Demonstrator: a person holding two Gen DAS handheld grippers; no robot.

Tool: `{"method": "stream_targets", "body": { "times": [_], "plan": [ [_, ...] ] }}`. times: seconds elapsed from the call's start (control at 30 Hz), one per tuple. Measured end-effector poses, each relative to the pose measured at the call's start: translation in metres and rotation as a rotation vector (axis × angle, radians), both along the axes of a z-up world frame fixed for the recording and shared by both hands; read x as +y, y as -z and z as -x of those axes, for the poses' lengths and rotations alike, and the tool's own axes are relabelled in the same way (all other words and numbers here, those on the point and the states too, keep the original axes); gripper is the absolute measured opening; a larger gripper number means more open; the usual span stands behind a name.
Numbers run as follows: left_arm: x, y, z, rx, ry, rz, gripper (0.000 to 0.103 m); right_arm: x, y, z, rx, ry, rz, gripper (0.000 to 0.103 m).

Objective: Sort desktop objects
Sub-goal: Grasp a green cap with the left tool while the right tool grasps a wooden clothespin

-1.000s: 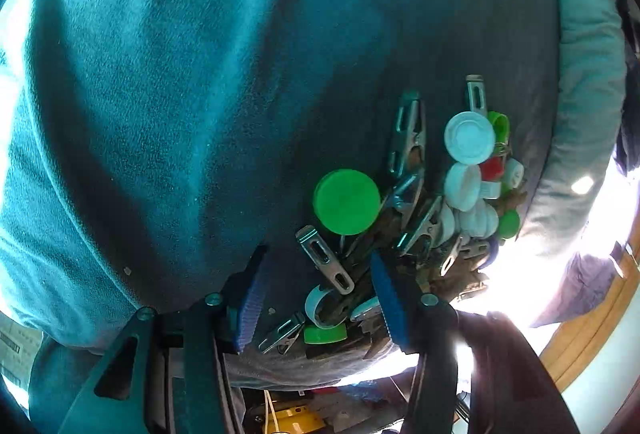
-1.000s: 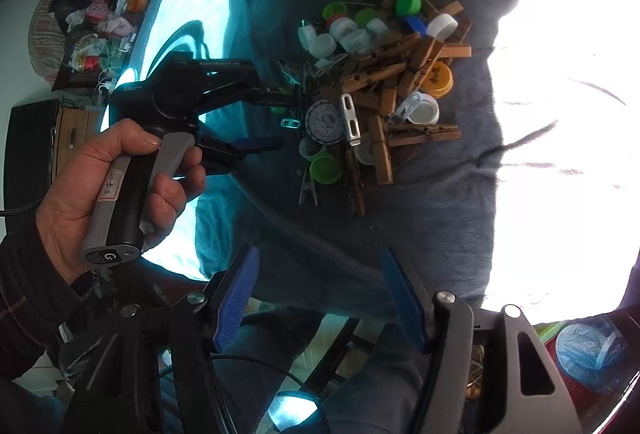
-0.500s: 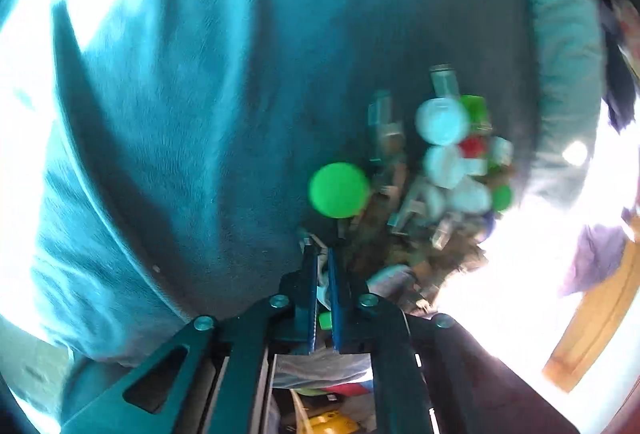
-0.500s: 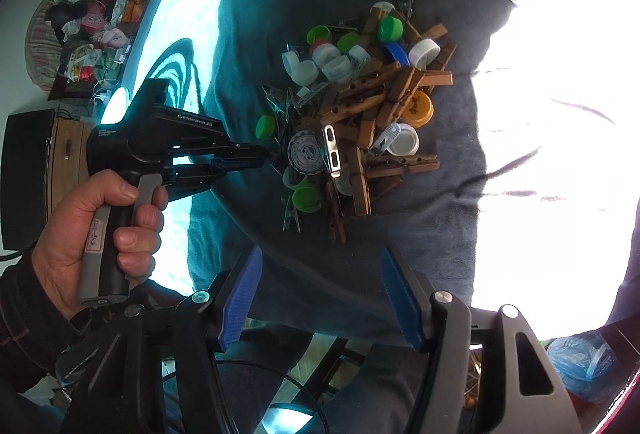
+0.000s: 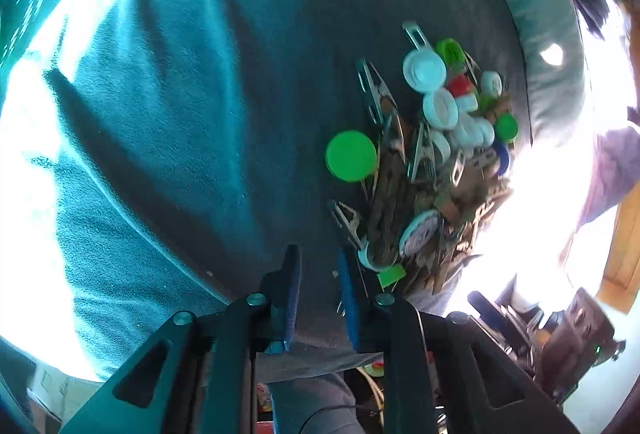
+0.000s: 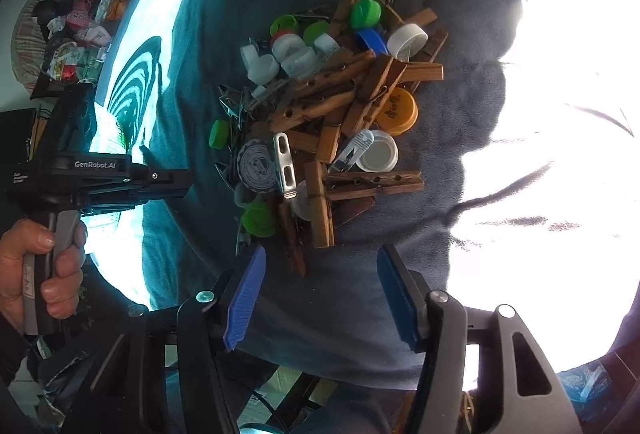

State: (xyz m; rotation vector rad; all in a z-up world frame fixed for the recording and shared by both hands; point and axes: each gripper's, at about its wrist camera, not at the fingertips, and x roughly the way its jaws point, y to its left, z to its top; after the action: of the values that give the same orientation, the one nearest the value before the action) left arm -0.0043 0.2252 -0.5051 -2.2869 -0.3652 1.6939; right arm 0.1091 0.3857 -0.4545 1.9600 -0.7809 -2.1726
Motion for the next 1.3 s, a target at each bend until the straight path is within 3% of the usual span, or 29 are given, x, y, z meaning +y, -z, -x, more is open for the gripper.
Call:
{"method": "stream_targets", "body": {
  "times": [0.07, 0.1, 0.33, 0.4, 0.57, 0.7, 0.73, 0.8, 0.87, 0.9, 1.1, 1.2, 1.3],
  "plan": [
    [0.005, 0.002, -0.006, -0.014, 0.017, 0.000, 0.018, -0.004, 0.008, 0.005, 0.006, -0.029, -0.015, 0.037],
    [0.007, 0.002, -0.008, -0.024, 0.020, -0.003, 0.018, -0.007, 0.011, 0.009, 0.009, -0.044, -0.018, 0.034],
    [0.031, -0.005, -0.015, 0.003, 0.097, -0.003, 0.023, -0.020, 0.035, 0.032, 0.030, -0.102, -0.057, 0.033],
    [0.040, -0.010, -0.017, 0.019, 0.118, -0.005, 0.023, -0.018, 0.034, 0.036, 0.027, -0.104, -0.069, 0.015],
    [0.078, -0.033, -0.015, 0.133, 0.239, -0.053, 0.023, -0.003, 0.022, 0.029, 0.033, -0.022, -0.035, 0.015],
    [0.106, -0.058, -0.002, 0.332, 0.290, -0.101, 0.023, 0.010, 0.006, 0.019, 0.054, 0.031, -0.019, 0.015],
    [0.075, -0.050, -0.003, 0.375, 0.297, -0.110, 0.023, 0.013, 0.003, 0.017, 0.061, 0.039, -0.017, 0.015],
    [0.090, -0.051, 0.015, 0.429, 0.316, -0.115, 0.023, 0.019, 0.000, 0.014, 0.075, 0.053, -0.008, 0.015],
    [0.095, -0.055, 0.056, 0.459, 0.346, -0.131, 0.023, 0.023, -0.003, 0.013, 0.085, 0.067, -0.002, 0.015],
    [0.071, -0.056, 0.084, 0.475, 0.369, -0.146, 0.023, 0.026, -0.004, 0.012, 0.088, 0.076, 0.000, 0.015],
    [0.139, -0.035, 0.080, 0.548, 0.576, -0.179, 0.023, 0.044, 0.006, 0.003, 0.075, 0.130, 0.020, 0.015],
    [0.183, -0.017, 0.077, 0.541, 0.625, -0.167, 0.023, 0.048, 0.014, -0.004, 0.055, 0.151, 0.031, 0.015],
    [0.197, -0.011, 0.080, 0.522, 0.621, -0.165, 0.023, 0.055, 0.020, -0.010, 0.042, 0.166, 0.039, 0.015]
  ]
}}
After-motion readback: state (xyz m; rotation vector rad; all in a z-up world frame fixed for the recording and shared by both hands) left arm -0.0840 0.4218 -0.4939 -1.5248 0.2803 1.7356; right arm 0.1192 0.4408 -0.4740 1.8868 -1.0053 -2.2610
